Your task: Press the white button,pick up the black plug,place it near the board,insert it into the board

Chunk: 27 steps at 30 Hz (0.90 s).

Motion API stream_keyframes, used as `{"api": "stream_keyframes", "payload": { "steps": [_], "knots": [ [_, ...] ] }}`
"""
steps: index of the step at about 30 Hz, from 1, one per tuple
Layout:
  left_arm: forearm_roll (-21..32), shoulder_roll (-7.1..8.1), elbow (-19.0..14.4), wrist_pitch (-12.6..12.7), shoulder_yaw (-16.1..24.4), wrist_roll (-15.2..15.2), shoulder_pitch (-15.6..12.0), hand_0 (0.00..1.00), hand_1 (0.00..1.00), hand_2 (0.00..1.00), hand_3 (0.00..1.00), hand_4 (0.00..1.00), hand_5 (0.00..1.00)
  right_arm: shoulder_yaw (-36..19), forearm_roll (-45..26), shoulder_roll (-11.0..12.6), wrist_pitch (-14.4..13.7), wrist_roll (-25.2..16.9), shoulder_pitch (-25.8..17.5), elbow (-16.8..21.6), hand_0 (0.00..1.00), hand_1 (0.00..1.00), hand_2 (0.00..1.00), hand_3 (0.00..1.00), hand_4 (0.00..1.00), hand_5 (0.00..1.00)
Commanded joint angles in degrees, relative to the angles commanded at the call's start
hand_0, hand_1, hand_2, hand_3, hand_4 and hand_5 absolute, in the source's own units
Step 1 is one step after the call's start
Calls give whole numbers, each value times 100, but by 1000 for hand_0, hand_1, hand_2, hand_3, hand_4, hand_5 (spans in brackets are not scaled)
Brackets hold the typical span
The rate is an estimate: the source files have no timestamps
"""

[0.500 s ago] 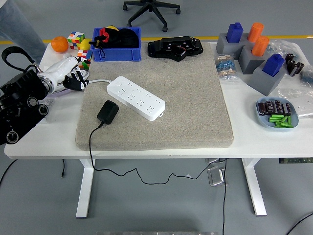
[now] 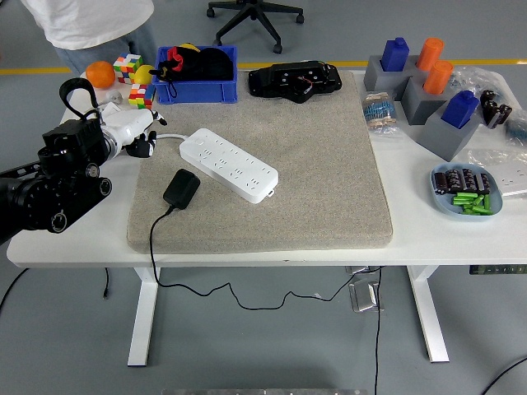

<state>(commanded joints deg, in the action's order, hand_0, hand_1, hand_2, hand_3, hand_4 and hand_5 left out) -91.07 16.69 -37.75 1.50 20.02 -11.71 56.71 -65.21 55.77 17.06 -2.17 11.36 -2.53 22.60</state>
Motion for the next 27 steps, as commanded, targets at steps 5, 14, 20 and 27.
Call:
{"api": "stream_keyframes", "payload": {
  "steps": [5,14,20,27],
  "knots": [
    [-24,-105,29,14,-200,55,29,86,53,128,827,40,2,25,-6,4,-2,-2,0,1,703,643,653,601,676,423],
    [-19,-156,-120,22,-193,62,-39,86,57,130,828,96,2,14,-6,-16,-1,1,-58,-9,702,643,653,600,675,422],
    [-59,-30,-364,36,141,57,-142,102,69,137,828,137,2,-26,2,-21,-4,-5,-57,9,702,643,653,600,675,422],
    [-66,104,-596,30,503,45,-315,137,128,159,827,167,2,-61,17,-31,-2,2,-76,-7,702,643,653,600,675,422]
  ]
}}
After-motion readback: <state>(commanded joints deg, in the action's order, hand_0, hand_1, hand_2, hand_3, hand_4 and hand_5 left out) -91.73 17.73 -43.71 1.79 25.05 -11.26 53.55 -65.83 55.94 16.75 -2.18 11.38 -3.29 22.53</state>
